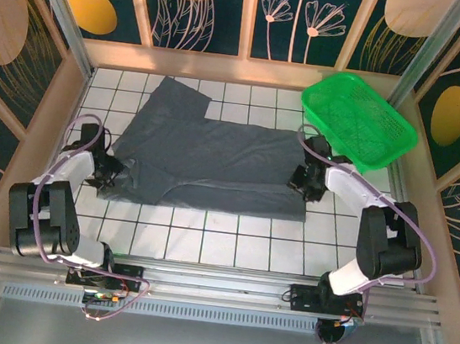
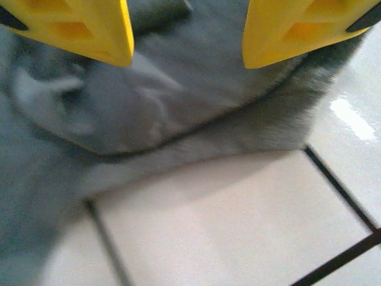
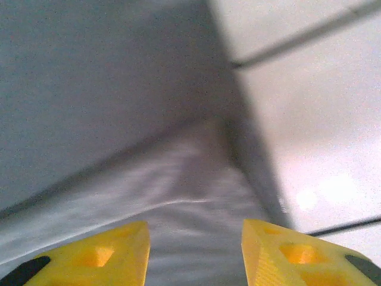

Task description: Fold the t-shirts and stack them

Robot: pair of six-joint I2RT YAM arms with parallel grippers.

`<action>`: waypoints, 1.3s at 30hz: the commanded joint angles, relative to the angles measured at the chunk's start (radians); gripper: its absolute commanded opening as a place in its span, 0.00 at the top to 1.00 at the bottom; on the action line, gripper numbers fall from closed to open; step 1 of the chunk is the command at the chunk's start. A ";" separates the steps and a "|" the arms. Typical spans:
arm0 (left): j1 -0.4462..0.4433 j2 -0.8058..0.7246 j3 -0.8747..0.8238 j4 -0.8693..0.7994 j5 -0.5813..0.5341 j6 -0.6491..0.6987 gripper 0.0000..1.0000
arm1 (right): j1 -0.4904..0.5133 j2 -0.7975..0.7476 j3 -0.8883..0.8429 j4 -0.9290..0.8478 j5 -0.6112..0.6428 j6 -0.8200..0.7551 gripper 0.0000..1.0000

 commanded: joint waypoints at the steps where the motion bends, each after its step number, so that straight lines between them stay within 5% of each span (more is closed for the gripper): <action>1: -0.109 -0.045 0.049 -0.102 0.013 0.002 0.44 | 0.082 0.008 0.108 0.036 -0.124 -0.100 0.53; 7: -0.226 -0.099 -0.065 -0.112 0.063 -0.016 0.33 | 0.294 0.116 0.200 0.178 -0.335 -0.159 0.50; 12: -0.227 -0.047 -0.033 -0.056 0.055 0.050 0.33 | 0.439 0.245 0.309 0.181 -0.312 -0.169 0.52; 15: -0.227 0.023 0.006 -0.046 0.043 0.072 0.39 | 0.448 0.269 0.316 0.206 -0.308 -0.143 0.52; 26: -0.226 0.079 0.107 -0.103 -0.068 0.120 0.84 | 0.553 0.351 0.384 0.283 -0.341 -0.198 0.52; 39: -0.172 0.072 0.118 -0.120 -0.135 0.144 0.96 | 0.821 0.617 0.694 0.263 -0.030 -0.460 0.53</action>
